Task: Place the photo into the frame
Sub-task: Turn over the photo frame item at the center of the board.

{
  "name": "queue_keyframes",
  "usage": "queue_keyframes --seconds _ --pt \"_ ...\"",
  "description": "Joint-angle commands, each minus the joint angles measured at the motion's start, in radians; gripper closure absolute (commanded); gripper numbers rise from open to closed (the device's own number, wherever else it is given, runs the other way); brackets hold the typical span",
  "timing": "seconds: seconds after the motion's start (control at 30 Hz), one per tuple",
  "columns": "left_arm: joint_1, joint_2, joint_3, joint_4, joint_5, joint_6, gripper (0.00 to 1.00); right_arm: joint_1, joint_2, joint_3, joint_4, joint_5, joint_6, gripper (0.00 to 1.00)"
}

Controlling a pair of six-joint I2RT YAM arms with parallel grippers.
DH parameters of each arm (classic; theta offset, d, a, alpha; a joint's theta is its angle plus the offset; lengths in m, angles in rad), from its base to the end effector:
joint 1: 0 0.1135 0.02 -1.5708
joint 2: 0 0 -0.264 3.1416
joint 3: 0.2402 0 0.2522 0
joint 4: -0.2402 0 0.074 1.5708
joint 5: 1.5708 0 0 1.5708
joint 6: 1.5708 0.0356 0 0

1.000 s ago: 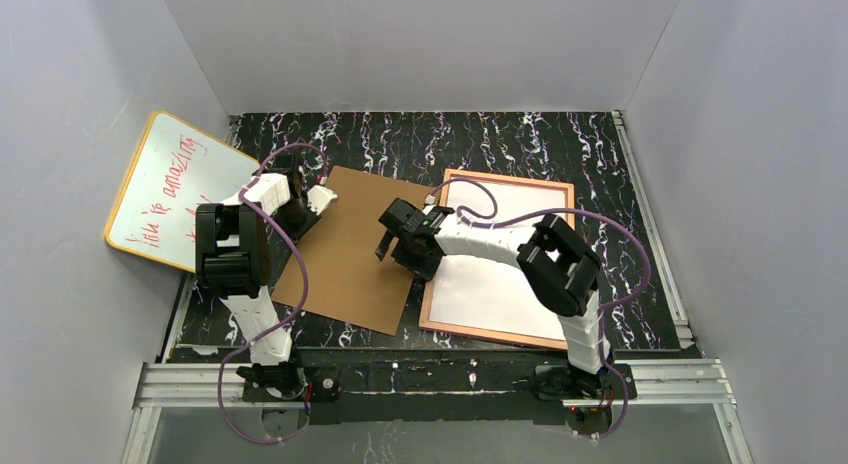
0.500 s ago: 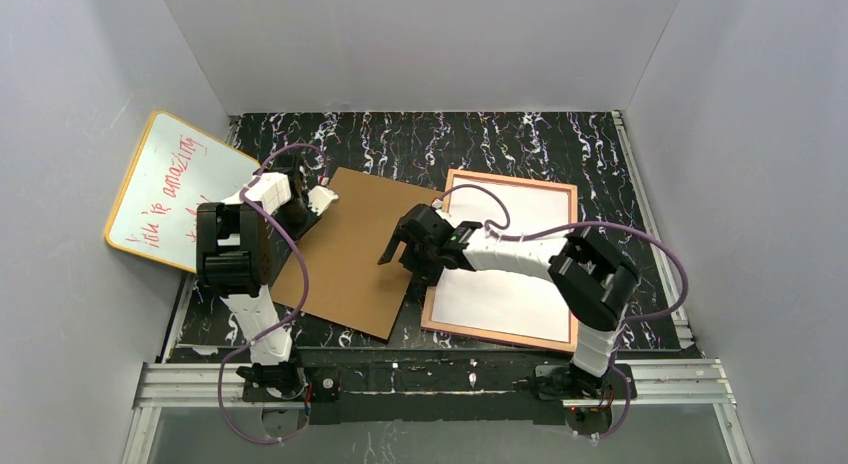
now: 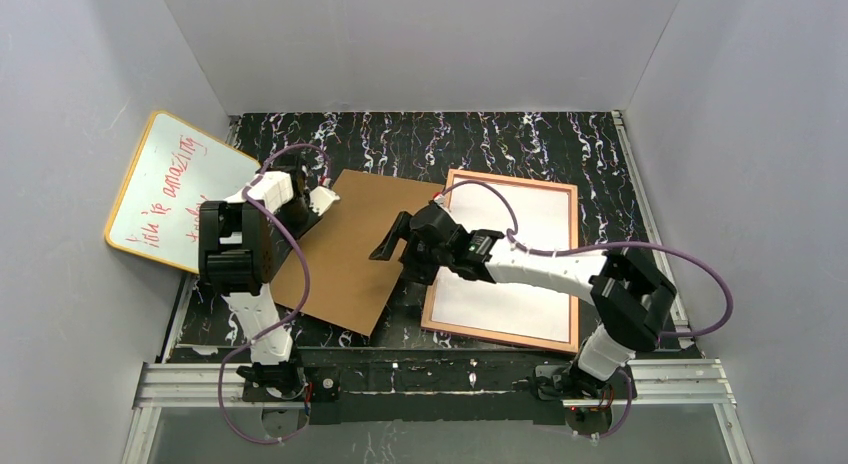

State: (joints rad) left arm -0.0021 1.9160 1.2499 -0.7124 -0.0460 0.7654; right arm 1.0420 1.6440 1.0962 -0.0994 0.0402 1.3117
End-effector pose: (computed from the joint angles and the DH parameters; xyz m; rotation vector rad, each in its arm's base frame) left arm 0.3599 0.0009 0.1502 1.1079 2.7615 0.1704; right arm 0.1864 0.3162 0.2344 0.3636 2.4926 1.1381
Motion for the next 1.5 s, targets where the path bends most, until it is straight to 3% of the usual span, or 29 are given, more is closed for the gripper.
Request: queue_keyframes --seconds 0.0,0.23,0.43,0.67,0.83,1.03,1.13,1.37,1.4,1.47 --pt "-0.121 0.166 -0.107 -0.081 0.454 -0.078 0.87 0.015 -0.105 -0.025 0.356 0.110 0.113 0.05" --pt "-0.187 0.188 -0.074 -0.086 0.460 -0.113 0.88 0.012 -0.243 -0.147 0.231 0.261 0.174 0.04" --pt "-0.202 0.177 -0.083 -0.081 0.460 -0.126 0.88 -0.020 -0.317 -0.254 0.152 0.298 0.225 0.04" --pt "-0.202 0.162 -0.097 -0.076 0.451 -0.124 0.89 -0.043 -0.383 -0.369 0.193 0.306 0.243 0.06" --pt "-0.202 0.166 -0.096 -0.076 0.449 -0.127 0.89 -0.048 -0.405 -0.415 0.408 0.267 0.163 0.14" --pt "-0.202 0.162 -0.094 -0.080 0.457 -0.125 0.90 -0.049 -0.371 -0.358 0.434 0.219 0.095 0.26" --pt "-0.202 0.146 -0.090 -0.090 0.465 -0.122 0.89 -0.049 -0.346 -0.335 0.409 0.205 0.095 0.38" --pt "-0.192 -0.020 0.038 -0.176 0.476 -0.095 0.58 -0.074 -0.340 -0.196 0.210 0.210 0.098 0.79" --pt "-0.191 -0.063 0.066 -0.191 0.482 -0.081 0.50 -0.081 -0.343 -0.173 0.184 0.209 0.111 0.83" --pt "-0.191 -0.149 0.128 -0.224 0.498 -0.036 0.26 -0.106 -0.349 -0.137 0.145 0.202 0.144 0.87"
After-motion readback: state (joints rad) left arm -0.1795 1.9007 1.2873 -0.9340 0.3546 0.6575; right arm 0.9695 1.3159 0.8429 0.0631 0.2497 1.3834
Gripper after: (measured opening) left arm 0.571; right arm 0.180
